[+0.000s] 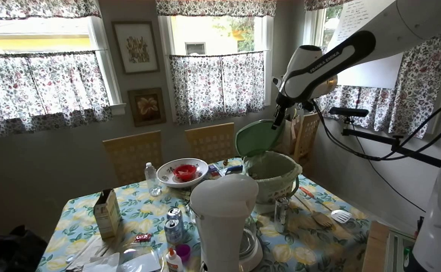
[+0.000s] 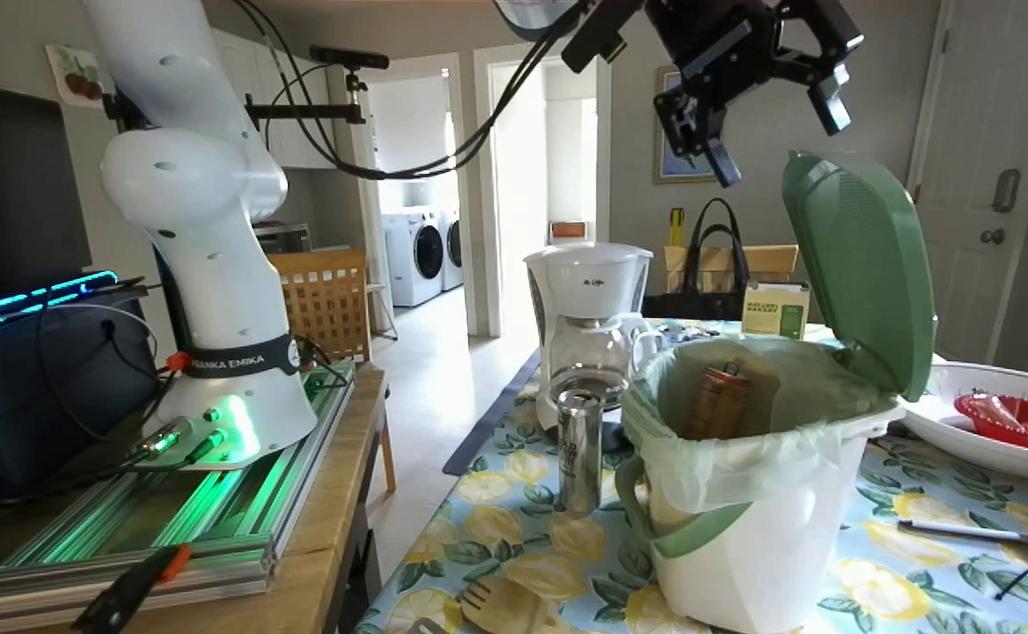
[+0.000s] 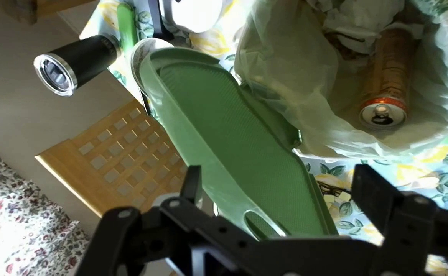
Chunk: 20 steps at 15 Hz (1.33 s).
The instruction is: Remove the can from the rubbish bin
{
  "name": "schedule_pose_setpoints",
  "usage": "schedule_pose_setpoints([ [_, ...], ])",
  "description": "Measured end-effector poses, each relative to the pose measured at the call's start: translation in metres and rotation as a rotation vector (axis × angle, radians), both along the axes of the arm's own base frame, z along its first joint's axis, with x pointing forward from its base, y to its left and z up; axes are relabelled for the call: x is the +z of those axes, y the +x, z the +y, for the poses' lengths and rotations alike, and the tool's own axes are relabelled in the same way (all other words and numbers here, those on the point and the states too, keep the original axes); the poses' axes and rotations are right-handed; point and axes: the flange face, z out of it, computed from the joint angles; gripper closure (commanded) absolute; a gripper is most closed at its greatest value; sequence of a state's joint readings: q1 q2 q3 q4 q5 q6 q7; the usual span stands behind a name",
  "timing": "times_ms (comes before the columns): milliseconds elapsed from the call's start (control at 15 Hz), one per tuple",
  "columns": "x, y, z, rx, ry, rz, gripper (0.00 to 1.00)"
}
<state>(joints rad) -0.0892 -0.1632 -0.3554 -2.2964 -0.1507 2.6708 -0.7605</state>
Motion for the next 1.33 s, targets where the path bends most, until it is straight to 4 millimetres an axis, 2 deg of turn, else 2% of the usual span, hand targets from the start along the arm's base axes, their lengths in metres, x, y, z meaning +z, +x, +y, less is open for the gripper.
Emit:
schedule_pose_setpoints([
  [733,-0.018,0.032,-0.010,0.158,0.039,-0.032,0.00],
  [1333,-0.032,0.049,-0.006,0.145,0.114,-0.014,0.00],
])
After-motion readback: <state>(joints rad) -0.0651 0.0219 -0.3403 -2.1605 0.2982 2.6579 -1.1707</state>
